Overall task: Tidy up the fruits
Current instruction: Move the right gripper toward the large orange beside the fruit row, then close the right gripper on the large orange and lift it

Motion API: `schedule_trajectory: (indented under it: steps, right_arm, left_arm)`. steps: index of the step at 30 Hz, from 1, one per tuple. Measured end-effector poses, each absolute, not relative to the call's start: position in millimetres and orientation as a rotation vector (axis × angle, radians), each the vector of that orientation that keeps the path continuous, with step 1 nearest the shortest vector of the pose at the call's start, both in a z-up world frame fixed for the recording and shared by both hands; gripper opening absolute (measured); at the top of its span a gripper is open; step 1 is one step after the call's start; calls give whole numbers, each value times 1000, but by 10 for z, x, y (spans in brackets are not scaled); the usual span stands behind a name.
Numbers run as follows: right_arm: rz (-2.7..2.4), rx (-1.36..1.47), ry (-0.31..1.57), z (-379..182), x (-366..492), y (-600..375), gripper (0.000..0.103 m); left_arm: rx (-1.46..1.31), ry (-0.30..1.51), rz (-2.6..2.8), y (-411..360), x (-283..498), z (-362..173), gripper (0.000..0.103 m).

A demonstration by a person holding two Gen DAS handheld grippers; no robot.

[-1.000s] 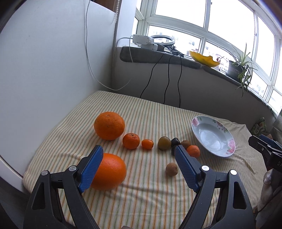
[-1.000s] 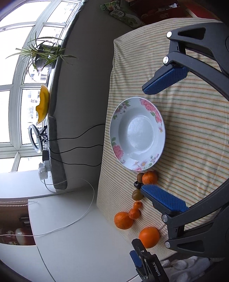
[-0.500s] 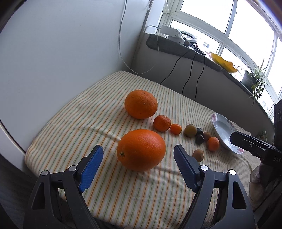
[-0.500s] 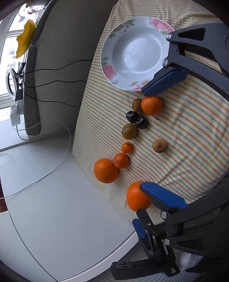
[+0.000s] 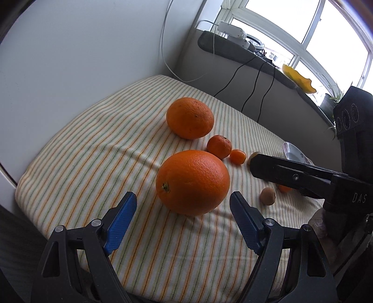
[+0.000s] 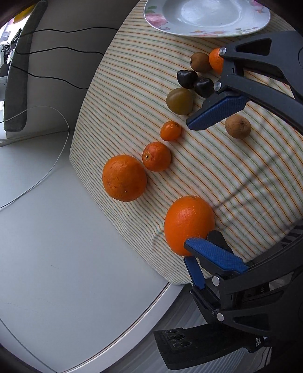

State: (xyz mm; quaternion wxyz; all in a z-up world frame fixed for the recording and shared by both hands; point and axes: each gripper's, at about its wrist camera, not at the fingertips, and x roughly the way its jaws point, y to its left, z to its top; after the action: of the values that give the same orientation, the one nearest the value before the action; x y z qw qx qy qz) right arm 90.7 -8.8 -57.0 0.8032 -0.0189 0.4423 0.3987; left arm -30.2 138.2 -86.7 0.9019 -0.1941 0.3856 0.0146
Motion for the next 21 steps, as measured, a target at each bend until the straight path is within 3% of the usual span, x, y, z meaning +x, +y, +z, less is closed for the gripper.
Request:
schedule_trajectory:
  steps: [15,21]
  right_arm:
    - [974,-9,1073,-840,1006,395,96]
    - [1010,7,1105,-916,1027,509,92]
  left_arm:
    - [-404,823,-1,1408,-245,-972,81]
    - [-396,828,-6,1386,-201,-983,75]
